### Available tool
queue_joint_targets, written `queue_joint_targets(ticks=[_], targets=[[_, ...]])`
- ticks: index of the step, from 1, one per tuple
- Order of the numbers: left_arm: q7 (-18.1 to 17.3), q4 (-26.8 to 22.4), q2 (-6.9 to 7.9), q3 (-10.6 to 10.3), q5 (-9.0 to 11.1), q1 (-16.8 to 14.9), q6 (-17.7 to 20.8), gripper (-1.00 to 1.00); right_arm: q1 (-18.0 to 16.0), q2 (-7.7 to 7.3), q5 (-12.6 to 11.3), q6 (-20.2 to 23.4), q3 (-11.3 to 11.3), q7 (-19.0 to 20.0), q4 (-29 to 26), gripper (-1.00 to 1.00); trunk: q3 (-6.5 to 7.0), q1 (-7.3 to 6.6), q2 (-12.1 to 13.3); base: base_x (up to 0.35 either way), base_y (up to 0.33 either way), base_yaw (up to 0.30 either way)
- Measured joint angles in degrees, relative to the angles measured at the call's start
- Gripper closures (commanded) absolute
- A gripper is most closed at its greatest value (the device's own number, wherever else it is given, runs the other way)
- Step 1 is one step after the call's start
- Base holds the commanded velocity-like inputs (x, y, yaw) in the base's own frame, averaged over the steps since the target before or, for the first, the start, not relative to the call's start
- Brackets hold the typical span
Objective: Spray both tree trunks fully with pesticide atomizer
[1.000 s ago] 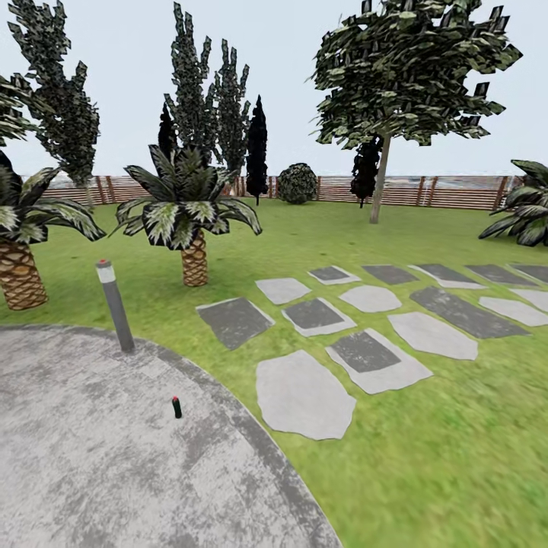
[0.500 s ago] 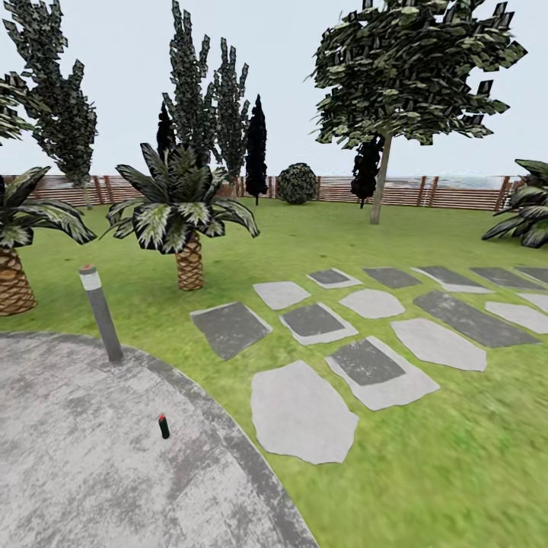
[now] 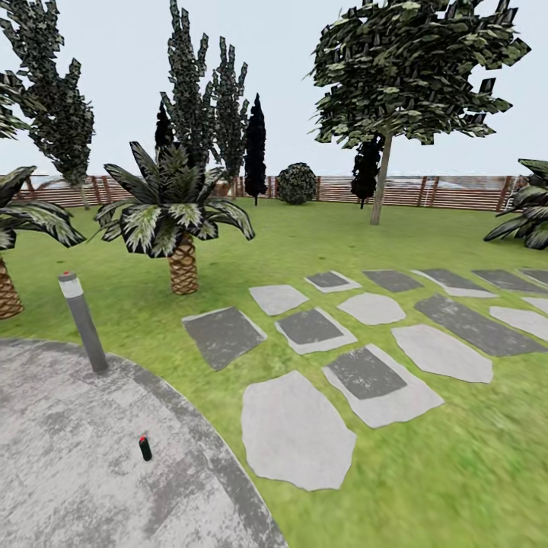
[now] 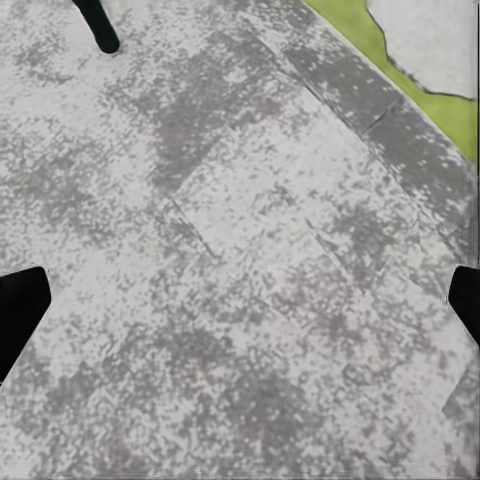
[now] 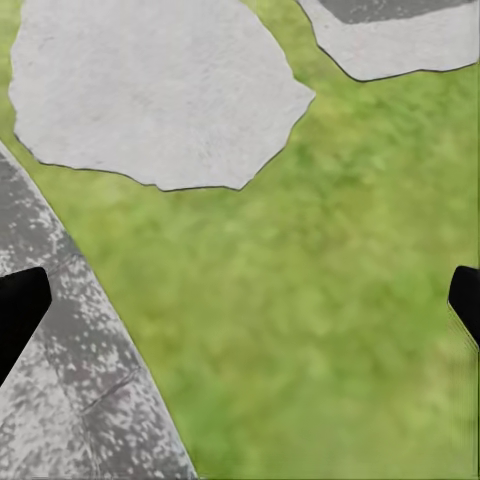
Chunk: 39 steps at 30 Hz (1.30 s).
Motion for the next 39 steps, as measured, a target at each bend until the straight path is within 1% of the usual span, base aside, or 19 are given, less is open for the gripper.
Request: queue_joint_targets(ticks=[6,11,14,26,39], targets=[[0.0,0.0,0.02,0.0,0.11,0.0,0.0,-1.0,0.0,0.0,0.0,0.03,0.0,0.02,0.04,-1.0,0.0,0.0,0.0,0.3,-0.169,0.0],[-0.13,0.0,0.05,0.06,1.42,0.0,-0.01,-1.0,0.0,0.0,0.0,0.01,0.0,0.04,-0.01,-1.0,0.0,0.0,0.0,0.299,-0.172,0.0],[-0.15,0.0,0.06,0.08,1.7,0.0,-0.01,-1.0,0.0,0.0,0.0,-0.03,0.0,0.04,-0.01,-1.0,0.0,0.0,0.0,0.302,-0.163,0.0],[-0.16,0.08,-0.01,0.09,1.84,0.0,-0.01,-1.0,0.0,0.0,0.0,0.0,0.1,0.08,-0.01,-1.0,-0.04,0.0,0.0,0.308,-0.144,0.0],[-0.16,0.09,-0.02,0.02,1.83,0.0,-0.01,-1.0,0.0,0.0,0.08,0.03,0.09,0.08,0.07,-1.0,-1.08,0.0,0.0,0.308,-0.142,0.0]])
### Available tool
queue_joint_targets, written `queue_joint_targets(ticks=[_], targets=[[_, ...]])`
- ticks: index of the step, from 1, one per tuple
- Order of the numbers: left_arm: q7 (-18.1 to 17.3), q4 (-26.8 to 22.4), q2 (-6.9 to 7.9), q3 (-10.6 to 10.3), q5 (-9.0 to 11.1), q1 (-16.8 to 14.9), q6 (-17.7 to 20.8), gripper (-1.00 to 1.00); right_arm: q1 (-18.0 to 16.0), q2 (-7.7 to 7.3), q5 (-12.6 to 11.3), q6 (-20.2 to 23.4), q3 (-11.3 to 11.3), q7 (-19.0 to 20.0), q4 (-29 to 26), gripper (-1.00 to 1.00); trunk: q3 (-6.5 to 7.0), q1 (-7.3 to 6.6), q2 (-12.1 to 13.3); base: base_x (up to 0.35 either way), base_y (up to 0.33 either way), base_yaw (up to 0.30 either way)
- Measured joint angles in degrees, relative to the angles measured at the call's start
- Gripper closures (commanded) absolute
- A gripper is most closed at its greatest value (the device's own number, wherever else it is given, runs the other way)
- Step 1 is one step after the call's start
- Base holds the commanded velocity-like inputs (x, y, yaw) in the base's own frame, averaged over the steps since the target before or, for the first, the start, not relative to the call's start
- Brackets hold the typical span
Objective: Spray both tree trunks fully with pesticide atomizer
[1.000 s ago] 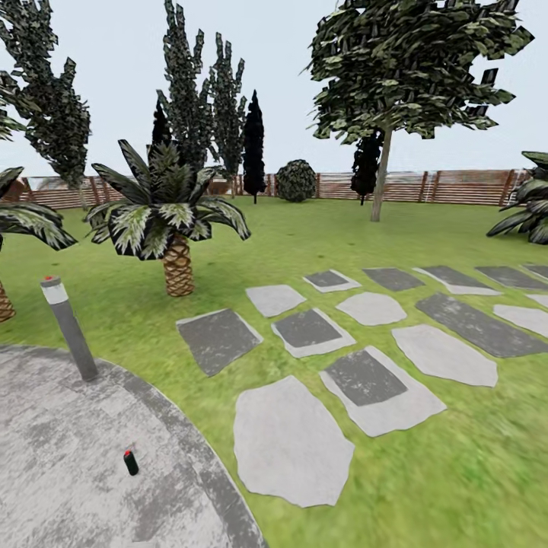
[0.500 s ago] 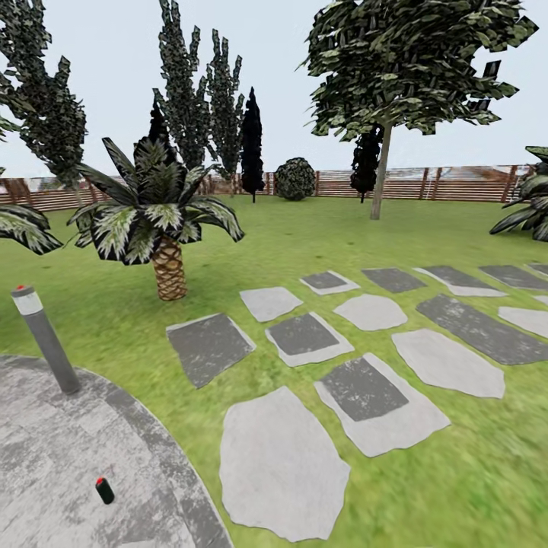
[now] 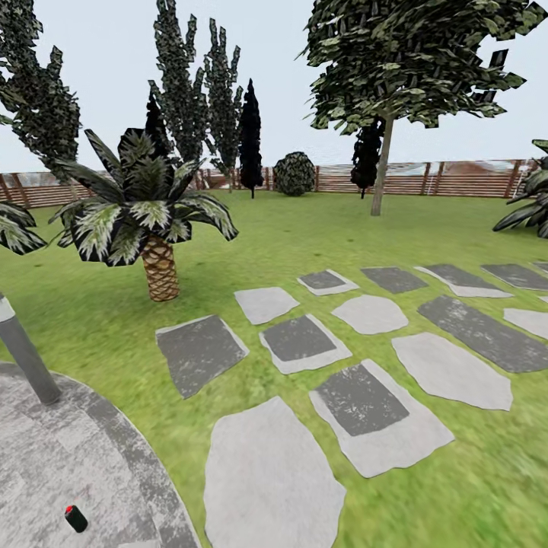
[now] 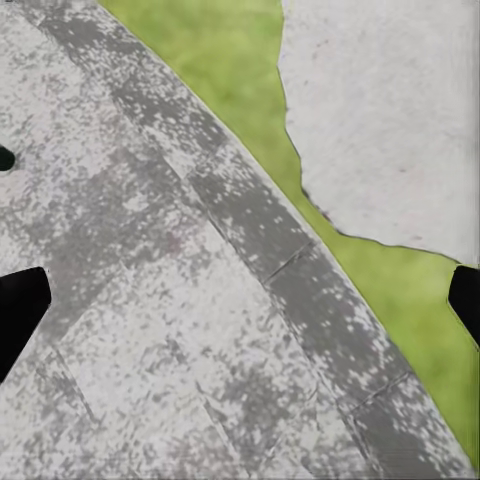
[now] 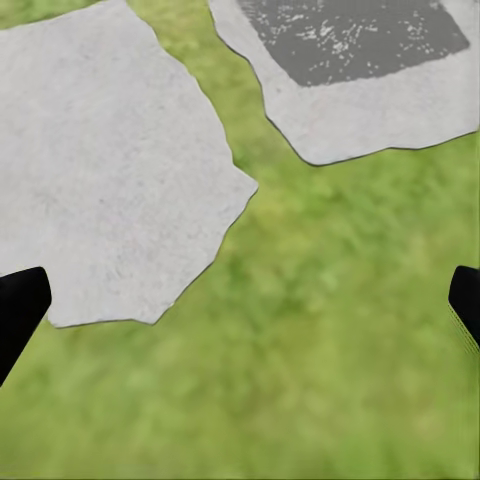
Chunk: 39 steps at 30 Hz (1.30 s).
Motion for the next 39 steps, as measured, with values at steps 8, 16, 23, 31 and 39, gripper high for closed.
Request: queue_joint_targets(ticks=[8,16,23,31,39], targets=[[0.0,0.0,0.0,0.0,0.0,0.0,0.0,-1.0,0.0,0.0,0.0,0.0,0.0,0.0,0.0,-1.0,-0.72,0.0,0.0,0.308,-0.142,0.0],[0.0,0.0,0.0,0.0,0.02,0.0,0.0,-1.0,0.0,0.0,0.0,0.0,0.0,0.0,0.02,-1.0,-1.45,0.0,0.0,0.308,-0.142,0.001],[0.0,-0.01,0.0,0.06,0.02,0.01,0.0,-1.0,-0.01,0.0,0.0,0.0,0.03,0.0,0.02,-1.0,-2.04,0.0,0.0,0.308,-0.142,0.13],[0.0,-0.02,0.01,0.08,0.08,0.01,0.0,-1.0,-0.02,0.01,0.0,-0.01,0.2,0.0,0.05,-1.0,-2.51,0.0,0.0,0.308,-0.142,0.227],[0.0,-0.02,0.01,0.08,0.08,0.02,0.01,-1.0,-0.02,0.01,0.0,-0.01,0.24,0.0,0.05,-1.0,-2.85,-0.01,0.0,0.306,-0.143,0.254]])
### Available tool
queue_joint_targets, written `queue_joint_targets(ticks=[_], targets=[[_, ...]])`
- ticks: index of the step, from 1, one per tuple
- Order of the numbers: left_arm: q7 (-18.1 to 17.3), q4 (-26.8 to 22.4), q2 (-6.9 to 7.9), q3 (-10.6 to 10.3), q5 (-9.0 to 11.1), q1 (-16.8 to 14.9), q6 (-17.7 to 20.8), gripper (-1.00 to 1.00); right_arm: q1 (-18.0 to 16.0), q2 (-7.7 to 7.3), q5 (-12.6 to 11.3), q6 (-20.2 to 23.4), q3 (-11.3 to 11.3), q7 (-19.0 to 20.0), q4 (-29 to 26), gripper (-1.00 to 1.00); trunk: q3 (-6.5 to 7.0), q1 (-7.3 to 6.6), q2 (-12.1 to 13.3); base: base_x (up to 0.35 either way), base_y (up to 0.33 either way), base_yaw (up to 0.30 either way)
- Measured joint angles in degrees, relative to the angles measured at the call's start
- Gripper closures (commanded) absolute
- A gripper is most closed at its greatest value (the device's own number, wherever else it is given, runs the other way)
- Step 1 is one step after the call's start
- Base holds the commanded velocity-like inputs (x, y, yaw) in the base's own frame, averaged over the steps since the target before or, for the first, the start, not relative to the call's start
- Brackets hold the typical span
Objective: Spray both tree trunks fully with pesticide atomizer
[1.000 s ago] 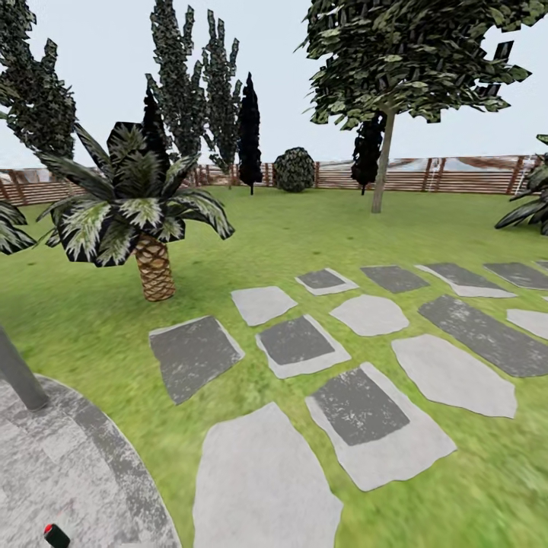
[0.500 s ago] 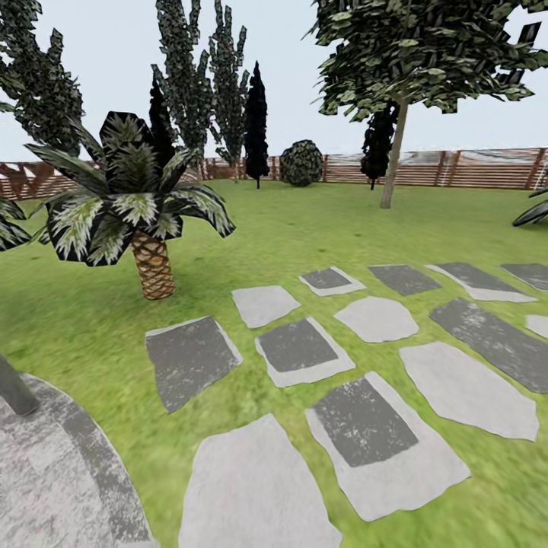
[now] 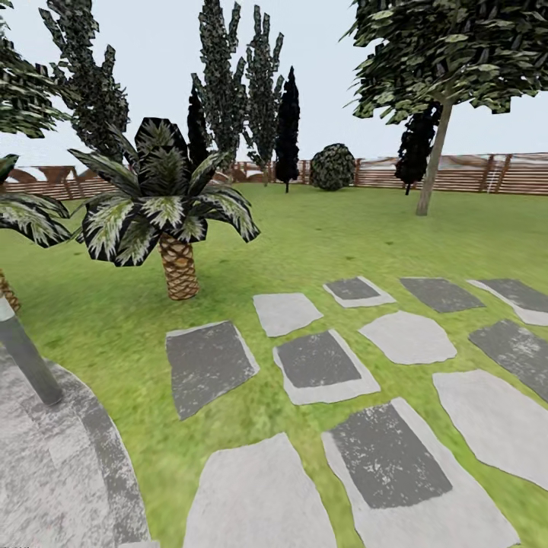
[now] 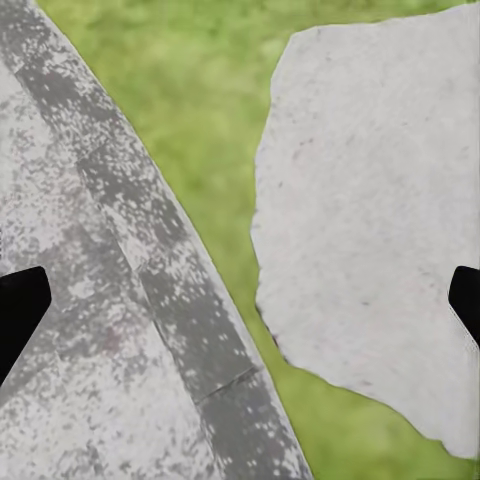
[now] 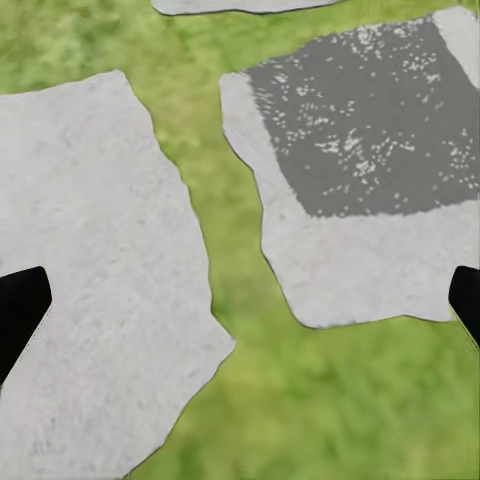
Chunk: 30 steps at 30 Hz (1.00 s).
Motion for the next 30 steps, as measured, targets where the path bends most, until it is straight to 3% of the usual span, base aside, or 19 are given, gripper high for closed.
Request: queue_joint_targets(ticks=[8,30], targets=[[0.0,-0.57,-0.1,-0.06,0.06,-0.02,-0.02,-1.0,0.01,-0.01,0.0,-0.04,-0.12,0.0,-0.03,-1.0,-0.15,0.04,0.01,0.175,-0.082,0.196],[0.0,-0.36,-0.01,0.01,0.08,-0.02,-0.01,-1.0,0.01,-0.02,0.0,-0.07,-0.24,0.0,-0.04,-1.0,-4.1,4.87,-8.81,0.001,0.0,0.004]])
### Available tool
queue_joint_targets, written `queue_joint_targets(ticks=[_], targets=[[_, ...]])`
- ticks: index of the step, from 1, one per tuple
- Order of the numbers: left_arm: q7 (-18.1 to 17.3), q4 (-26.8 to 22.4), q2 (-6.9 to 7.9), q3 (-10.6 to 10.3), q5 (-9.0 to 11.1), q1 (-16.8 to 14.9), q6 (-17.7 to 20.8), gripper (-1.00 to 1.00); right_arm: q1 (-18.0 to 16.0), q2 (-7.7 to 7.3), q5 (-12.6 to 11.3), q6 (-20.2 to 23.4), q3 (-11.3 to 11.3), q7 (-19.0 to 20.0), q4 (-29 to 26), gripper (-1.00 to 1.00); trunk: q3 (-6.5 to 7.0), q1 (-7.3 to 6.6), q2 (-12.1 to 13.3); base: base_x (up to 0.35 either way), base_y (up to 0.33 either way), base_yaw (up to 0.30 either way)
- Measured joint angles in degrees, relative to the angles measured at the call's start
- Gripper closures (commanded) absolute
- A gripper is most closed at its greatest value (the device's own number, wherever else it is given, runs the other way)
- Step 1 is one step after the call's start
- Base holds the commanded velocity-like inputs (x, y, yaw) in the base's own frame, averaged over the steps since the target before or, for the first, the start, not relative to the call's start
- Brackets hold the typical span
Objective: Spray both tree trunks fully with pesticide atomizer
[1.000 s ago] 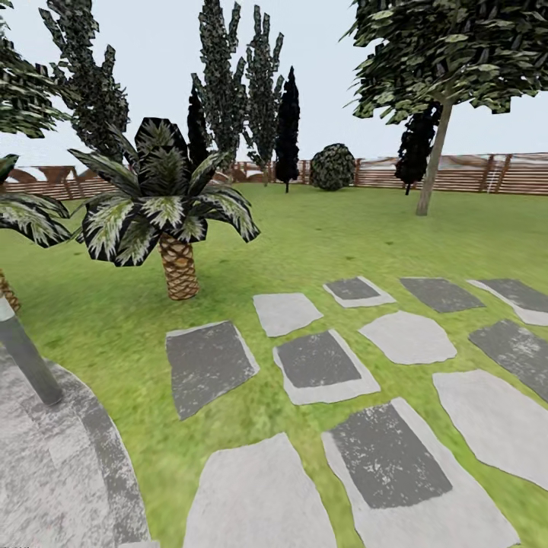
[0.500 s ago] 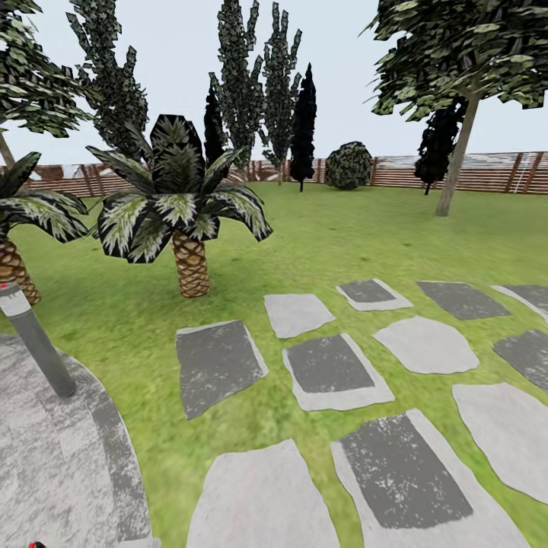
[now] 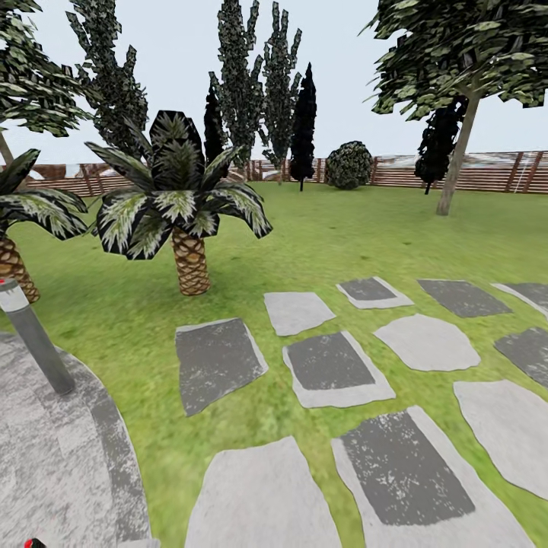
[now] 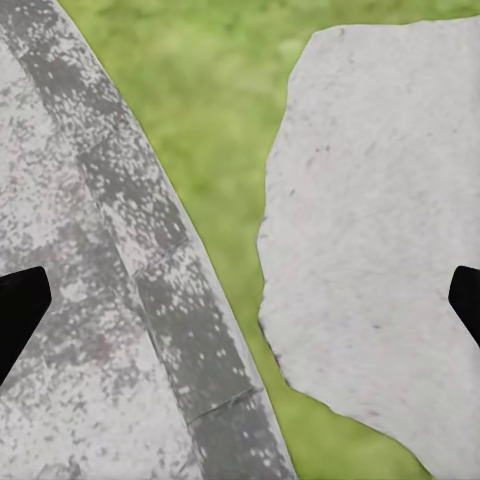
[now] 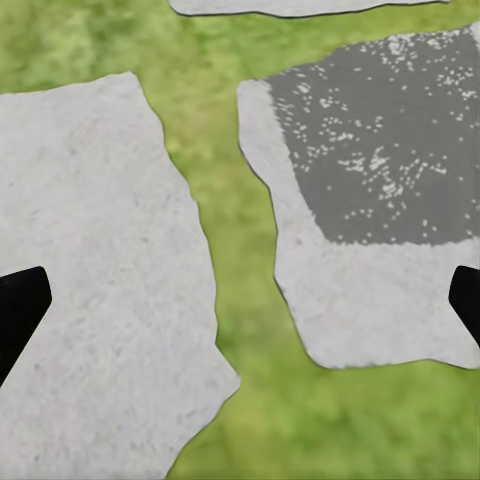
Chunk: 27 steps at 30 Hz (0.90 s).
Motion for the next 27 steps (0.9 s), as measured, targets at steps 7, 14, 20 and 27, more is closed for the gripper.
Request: queue_joint_targets(ticks=[7,14,20,27], targets=[[0.0,0.02,0.0,0.0,0.0,0.0,0.0,-1.0,0.0,-0.02,0.0,-0.01,0.0,0.0,0.0,-1.0,-1.26,1.54,-2.81,0.0,0.0,0.0],[0.0,0.11,0.0,0.0,0.0,0.0,0.0,-1.0,0.0,0.0,0.0,0.04,0.0,0.0,0.0,-1.0,-2.51,3.08,-5.62,0.0,0.0,0.004],[0.0,0.17,0.01,0.0,0.0,0.01,-0.01,-1.0,-0.01,0.01,0.0,0.06,0.0,0.0,0.01,-1.0,-3.8,4.39,-8.02,0.0,0.0,0.136],[0.0,0.18,0.01,0.0,0.0,0.01,0.0,-1.0,-0.01,0.02,0.0,0.06,0.0,0.0,0.02,-1.0,-5.45,5.93,-10.83,0.0,0.0,0.2]])
